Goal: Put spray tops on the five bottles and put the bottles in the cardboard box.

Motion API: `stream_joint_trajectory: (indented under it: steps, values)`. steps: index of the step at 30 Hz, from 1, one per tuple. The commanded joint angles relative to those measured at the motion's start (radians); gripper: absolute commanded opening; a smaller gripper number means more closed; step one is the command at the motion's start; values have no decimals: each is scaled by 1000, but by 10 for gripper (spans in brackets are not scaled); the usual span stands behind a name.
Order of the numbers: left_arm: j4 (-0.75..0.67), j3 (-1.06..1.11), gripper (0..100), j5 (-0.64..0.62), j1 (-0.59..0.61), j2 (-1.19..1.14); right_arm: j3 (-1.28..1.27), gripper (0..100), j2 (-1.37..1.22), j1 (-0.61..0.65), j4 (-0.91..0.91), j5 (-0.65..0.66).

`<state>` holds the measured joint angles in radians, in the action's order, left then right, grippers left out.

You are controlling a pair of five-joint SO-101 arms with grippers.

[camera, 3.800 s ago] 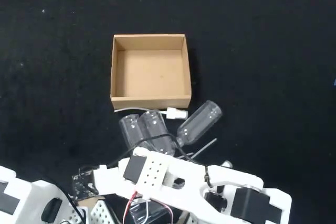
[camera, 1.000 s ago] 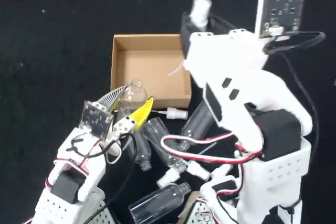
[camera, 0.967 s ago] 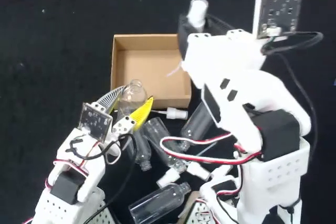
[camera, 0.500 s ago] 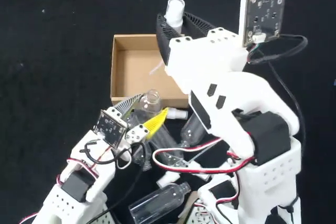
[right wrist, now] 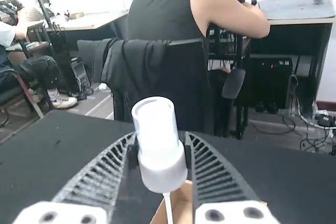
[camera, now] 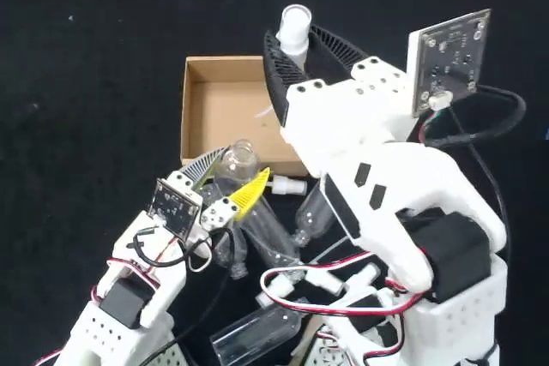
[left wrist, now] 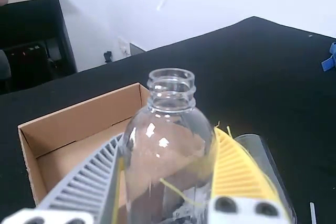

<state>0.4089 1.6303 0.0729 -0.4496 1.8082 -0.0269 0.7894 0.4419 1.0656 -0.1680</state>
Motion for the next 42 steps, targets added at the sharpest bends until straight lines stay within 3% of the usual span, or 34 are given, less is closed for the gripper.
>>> stream_joint_trajectory:
  steps: [1,4,29,42]
  values:
    - [-23,-7,68,-3,8,0,-10,57,18,77,6,17]
    - [-23,-7,69,-2,12,0,-24,57,18,129,6,23]
    - [-23,-7,69,-2,18,0,-47,57,2,164,57,64]
    - [-23,-5,69,-2,18,0,-268,65,-4,166,28,74]
